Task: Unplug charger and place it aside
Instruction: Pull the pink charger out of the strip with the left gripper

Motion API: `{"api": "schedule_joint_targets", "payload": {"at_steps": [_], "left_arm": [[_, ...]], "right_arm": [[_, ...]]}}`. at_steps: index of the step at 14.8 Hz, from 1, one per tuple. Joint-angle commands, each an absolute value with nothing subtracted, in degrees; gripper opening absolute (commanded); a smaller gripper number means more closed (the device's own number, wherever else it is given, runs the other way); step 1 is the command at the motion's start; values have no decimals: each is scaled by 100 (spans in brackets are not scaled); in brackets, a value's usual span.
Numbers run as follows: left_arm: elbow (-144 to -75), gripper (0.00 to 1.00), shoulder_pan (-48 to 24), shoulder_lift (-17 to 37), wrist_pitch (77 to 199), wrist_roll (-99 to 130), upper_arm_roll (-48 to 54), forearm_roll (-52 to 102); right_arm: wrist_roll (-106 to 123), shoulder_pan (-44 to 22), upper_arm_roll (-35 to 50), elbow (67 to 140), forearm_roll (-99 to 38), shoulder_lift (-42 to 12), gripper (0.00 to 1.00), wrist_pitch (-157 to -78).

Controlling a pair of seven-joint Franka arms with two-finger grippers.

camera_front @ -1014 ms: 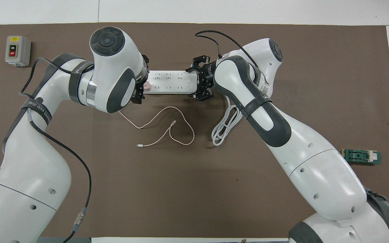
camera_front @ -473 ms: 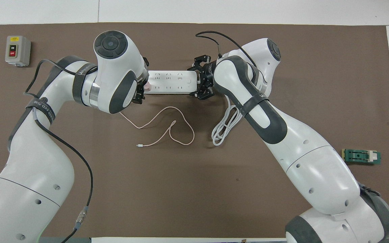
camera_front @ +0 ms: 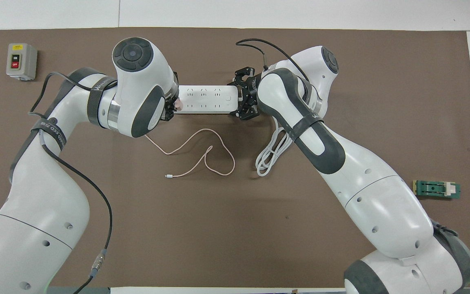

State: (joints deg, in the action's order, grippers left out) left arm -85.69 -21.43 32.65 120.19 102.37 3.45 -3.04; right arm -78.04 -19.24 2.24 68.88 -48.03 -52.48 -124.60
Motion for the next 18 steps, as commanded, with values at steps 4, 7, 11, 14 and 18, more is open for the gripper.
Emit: {"api": "schedule_joint_targets", "payload": {"at_steps": [4, 7, 11, 14, 18], "left_arm": [[-8631, 0, -2206, 3296, 12138, 10239, 308, -413], [-8578, 0, -2206, 3244, 11989, 10239, 290, -430], [-8394, 0, -2197, 3015, 11427, 10152, 290, -475], [-8131, 0, -2153, 2910, 10900, 10055, 290, -457], [-8130, 0, -2118, 2637, 10785, 9906, 281, -440]], "right_arm": [[-7805, -1942, 229, 6741, -4685, -5370, 32, -12498], [-7805, -1942, 229, 6741, -4685, -5370, 32, -12507], [-7805, -1942, 237, 6741, -4693, -5370, 32, -12507], [-7805, -1942, 229, 6741, -4702, -5370, 32, -12507], [-7796, -1942, 237, 6741, -4711, -5370, 32, -12551]]}}
